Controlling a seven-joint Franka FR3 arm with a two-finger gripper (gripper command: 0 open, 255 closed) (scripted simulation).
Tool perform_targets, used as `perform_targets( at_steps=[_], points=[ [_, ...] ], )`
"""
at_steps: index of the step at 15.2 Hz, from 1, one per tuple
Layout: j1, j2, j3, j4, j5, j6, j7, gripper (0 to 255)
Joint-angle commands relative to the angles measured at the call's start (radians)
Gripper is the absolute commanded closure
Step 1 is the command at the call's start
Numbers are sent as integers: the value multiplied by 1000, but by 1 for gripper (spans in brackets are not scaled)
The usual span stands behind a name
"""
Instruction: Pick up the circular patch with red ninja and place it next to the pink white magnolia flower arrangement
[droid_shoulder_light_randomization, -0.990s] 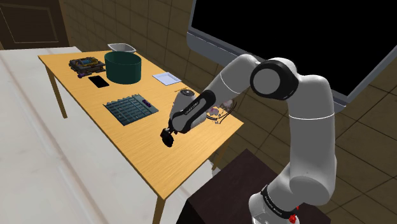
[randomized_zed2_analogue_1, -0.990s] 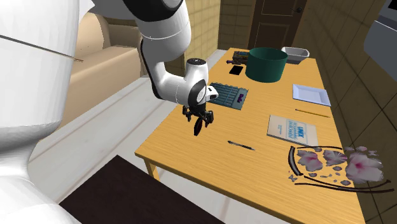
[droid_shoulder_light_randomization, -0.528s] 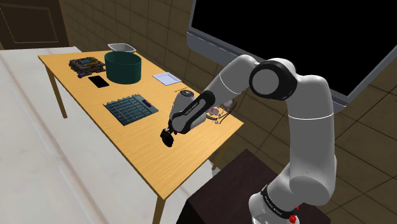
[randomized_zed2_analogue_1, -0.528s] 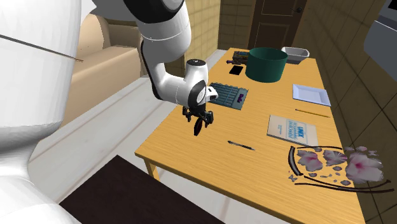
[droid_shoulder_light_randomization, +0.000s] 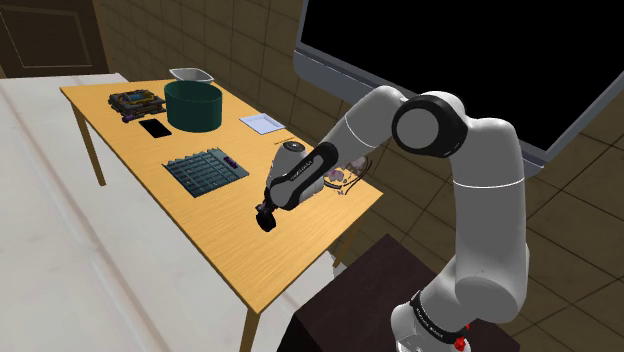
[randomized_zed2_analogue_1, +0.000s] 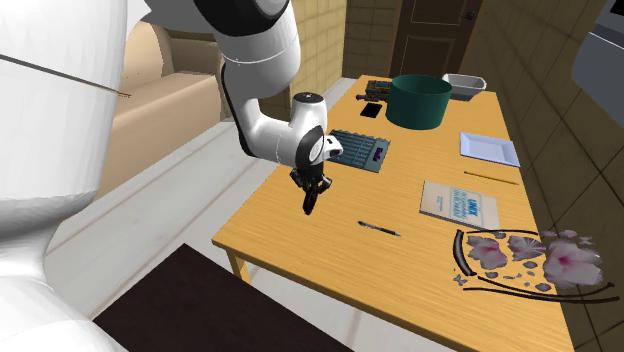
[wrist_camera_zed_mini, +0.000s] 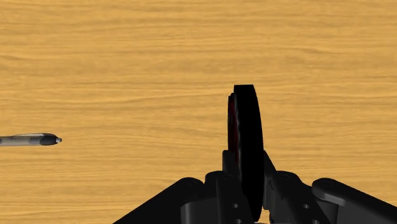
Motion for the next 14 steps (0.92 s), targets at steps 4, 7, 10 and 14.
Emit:
perform_targets(
  at_steps=[4,7,10,14],
  points=[
    [-1,-25,1,-10,1,-17,0,255],
    [-3,-63,3,-21,3,-44,0,255],
    [-5,-101,6,-31,4,-72,0,255],
    [-8,-151,9,-42,7,-111,0,255]
  ],
)
